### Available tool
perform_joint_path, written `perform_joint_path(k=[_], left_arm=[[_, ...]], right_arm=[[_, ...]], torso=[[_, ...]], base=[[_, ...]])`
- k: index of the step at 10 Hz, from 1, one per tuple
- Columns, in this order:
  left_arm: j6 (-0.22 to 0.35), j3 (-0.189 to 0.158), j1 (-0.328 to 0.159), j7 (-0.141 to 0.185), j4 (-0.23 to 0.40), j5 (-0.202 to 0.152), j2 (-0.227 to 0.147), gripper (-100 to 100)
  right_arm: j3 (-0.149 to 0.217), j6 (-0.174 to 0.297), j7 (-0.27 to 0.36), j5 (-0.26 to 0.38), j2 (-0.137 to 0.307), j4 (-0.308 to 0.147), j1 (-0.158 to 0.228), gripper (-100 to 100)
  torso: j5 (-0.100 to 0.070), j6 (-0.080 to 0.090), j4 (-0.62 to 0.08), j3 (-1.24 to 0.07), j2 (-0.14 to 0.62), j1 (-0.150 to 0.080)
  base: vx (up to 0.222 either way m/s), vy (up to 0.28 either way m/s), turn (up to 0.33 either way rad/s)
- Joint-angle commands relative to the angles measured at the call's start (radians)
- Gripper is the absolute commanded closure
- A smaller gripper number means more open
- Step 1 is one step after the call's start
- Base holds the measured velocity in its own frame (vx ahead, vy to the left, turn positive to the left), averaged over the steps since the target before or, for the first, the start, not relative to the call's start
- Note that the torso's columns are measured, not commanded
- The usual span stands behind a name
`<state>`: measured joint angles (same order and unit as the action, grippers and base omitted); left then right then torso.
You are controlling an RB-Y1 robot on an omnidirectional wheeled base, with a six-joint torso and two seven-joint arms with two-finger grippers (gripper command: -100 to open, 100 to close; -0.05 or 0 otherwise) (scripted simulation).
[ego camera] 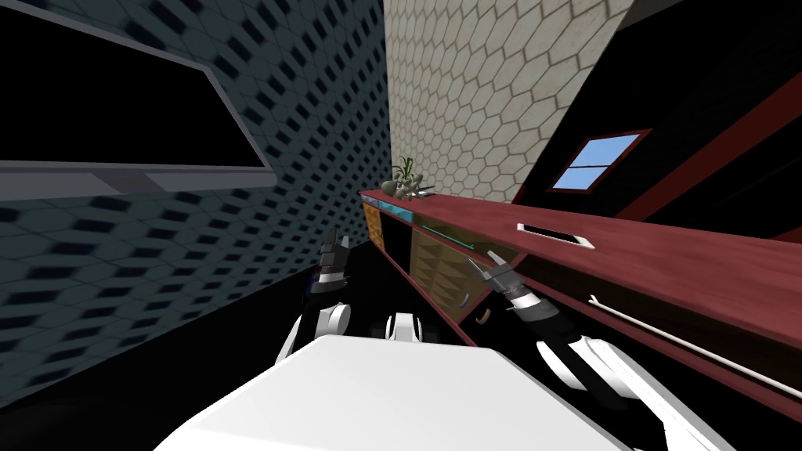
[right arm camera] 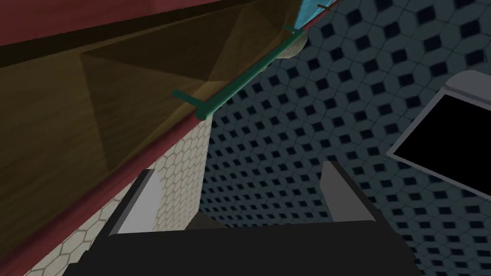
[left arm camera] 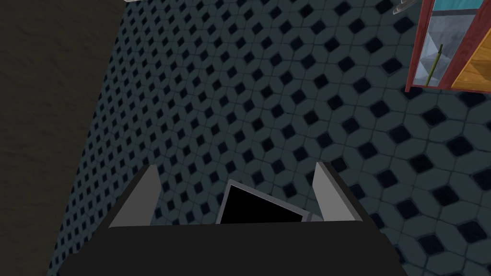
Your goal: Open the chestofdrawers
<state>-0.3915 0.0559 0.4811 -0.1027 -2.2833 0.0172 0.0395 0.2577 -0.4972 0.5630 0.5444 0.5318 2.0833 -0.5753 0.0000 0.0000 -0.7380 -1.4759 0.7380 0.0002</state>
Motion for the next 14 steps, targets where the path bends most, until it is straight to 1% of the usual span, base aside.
perform_joint_path(k=[1,2,4,5,6,8,9,11,14], left_arm=[[0.0,0.0,0.0,0.0,0.0,0.0,0.0,0],[0.0,0.0,0.0,0.0,0.0,0.0,0.0,0],[0.0,0.0,0.0,0.0,0.0,0.0,0.0,0],[0.0,0.0,0.0,0.0,0.0,0.0,0.0,0],[0.0,0.0,0.0,0.0,0.0,0.0,0.0,0],[0.0,0.0,0.0,0.0,0.0,0.0,0.0,0],[0.0,0.0,0.0,0.0,0.0,0.0,0.0,0],[0.0,0.0,0.0,0.0,0.0,0.0,0.0,0],[0.0,0.0,0.0,0.0,0.0,0.0,0.0,0]], right_arm=[[0.039,0.021,0.069,0.081,0.08,-0.041,-0.005,-100],[0.039,0.021,0.069,0.083,0.082,-0.041,-0.005,-100],[0.072,0.032,0.12,0.144,0.141,-0.076,-0.012,-100],[0.088,0.037,0.146,0.174,0.172,-0.094,-0.016,-100],[0.088,0.037,0.146,0.175,0.181,-0.094,-0.016,-100],[0.119,0.048,0.196,0.235,0.246,-0.129,-0.023,-100],[0.135,0.054,0.22,0.263,0.272,-0.146,-0.026,-100],[0.163,0.064,0.266,0.318,0.338,-0.178,-0.032,-100],[0.2,0.076,0.324,0.387,0.411,-0.217,-0.041,-100]], torso=[[0.0,0.0,0.0,0.0,0.0,0.0],[0.0,0.0,0.0,0.0,-0.001,0.0],[-0.001,0.0,0.0,0.0,0.0,-0.003],[0.0,0.0,0.0,0.0,0.0,0.0],[0.001,0.0,0.0,0.0,0.0,0.002],[0.0,0.0,0.0,0.0,0.0,-0.001],[0.0,0.0,0.0,0.0,0.001,0.0],[0.0,0.0,0.0,0.0,0.0,0.002],[-0.001,0.0,0.0,0.0,0.0,-0.002]], base=[[0.025,0.126,-0.018],[0.03,0.079,-0.012],[0.025,0.077,-0.012],[0.028,0.11,-0.024],[0.015,0.078,-0.008],[0.013,0.087,-0.013],[-0.008,0.105,-0.02],[0.022,0.131,-0.018],[0.03,0.093,-0.014]])
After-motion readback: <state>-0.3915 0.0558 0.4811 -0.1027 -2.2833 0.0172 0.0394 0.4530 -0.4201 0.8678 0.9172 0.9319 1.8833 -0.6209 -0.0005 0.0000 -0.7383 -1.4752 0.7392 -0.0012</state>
